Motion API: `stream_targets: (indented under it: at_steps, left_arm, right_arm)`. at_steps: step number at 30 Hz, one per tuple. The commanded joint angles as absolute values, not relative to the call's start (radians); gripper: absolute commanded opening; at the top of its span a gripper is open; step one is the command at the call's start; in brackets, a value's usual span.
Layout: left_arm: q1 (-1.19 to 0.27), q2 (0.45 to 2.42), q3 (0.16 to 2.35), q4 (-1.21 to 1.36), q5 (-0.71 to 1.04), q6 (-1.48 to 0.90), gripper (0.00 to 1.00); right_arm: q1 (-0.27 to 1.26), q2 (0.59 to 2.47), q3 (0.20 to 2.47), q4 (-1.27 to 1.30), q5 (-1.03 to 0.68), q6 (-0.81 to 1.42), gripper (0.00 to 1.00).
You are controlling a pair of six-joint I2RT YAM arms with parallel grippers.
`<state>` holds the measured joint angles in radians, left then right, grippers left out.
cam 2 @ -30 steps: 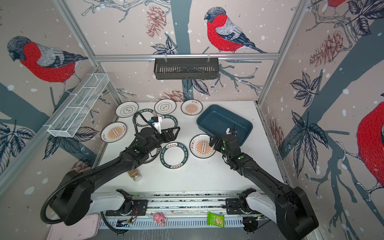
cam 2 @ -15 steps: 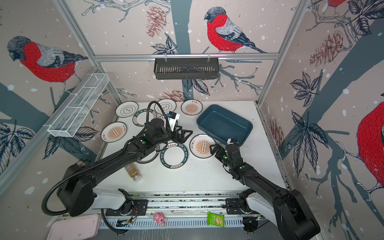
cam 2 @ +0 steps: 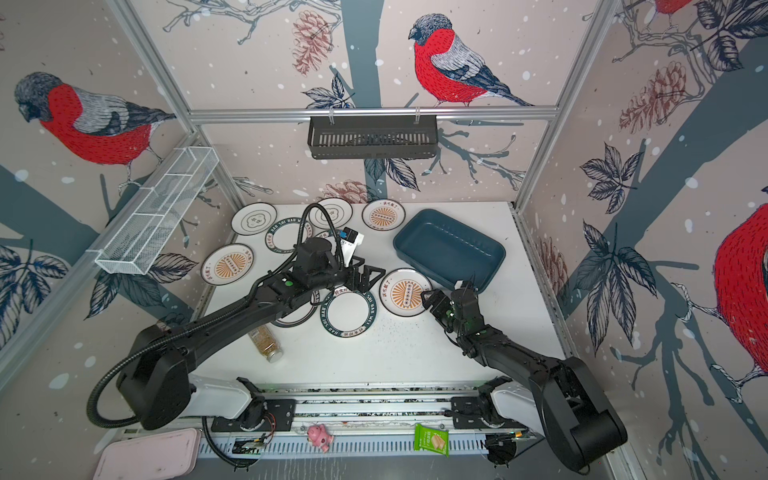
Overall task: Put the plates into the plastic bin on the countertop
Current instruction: 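Lower the right gripper onto the rim of the orange sunburst plate and grasp it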
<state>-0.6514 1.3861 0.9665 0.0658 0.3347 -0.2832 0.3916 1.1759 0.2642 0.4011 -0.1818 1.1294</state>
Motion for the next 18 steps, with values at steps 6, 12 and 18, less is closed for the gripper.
stream_targets:
  at_steps: [6,12,18]
  left_arm:
    - [-0.65,1.446,0.979,0.145,0.485,-0.334,0.96]
    - [-0.653,1.46,0.945,0.165,0.509,-0.346,0.96]
    - [-0.674,1.483,0.943,0.157,0.535,-0.356,0.96]
  right_arm:
    - [0.388,1.248,0.262,0.512,-0.228,1.166,0.78]
    - [0.39,1.309,0.249,0.578,-0.229,1.194,0.69]
    - [0.391,1.358,0.249,0.625,-0.246,1.209,0.56]
